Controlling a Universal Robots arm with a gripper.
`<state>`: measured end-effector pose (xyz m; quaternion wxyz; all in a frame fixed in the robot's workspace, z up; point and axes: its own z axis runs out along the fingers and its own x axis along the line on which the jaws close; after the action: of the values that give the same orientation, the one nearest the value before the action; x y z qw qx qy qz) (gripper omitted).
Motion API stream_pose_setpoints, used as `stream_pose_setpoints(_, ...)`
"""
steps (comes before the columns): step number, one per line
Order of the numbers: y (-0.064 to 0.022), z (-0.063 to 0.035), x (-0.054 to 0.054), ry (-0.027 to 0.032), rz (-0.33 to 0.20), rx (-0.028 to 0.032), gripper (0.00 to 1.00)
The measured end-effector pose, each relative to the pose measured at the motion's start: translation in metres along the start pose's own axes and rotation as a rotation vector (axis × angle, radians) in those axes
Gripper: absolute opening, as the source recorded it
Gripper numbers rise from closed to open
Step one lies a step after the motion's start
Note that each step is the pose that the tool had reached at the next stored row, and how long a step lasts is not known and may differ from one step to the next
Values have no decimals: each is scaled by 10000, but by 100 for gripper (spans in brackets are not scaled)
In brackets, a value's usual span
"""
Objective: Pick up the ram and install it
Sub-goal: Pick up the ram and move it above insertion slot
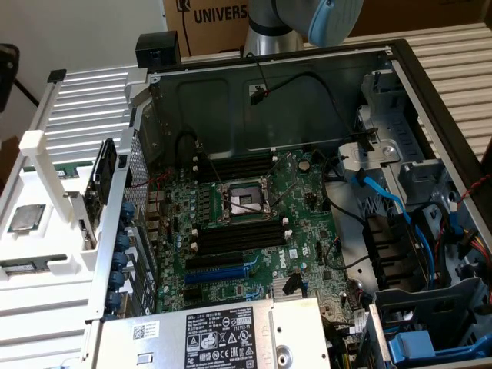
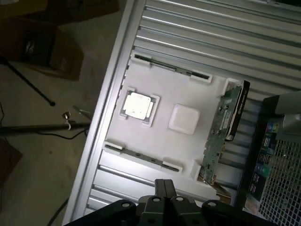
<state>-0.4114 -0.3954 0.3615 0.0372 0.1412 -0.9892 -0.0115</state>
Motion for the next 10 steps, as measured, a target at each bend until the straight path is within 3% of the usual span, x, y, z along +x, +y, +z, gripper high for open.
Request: stream_pose_setpoints(10,0,4,0,64,-1993,141,10)
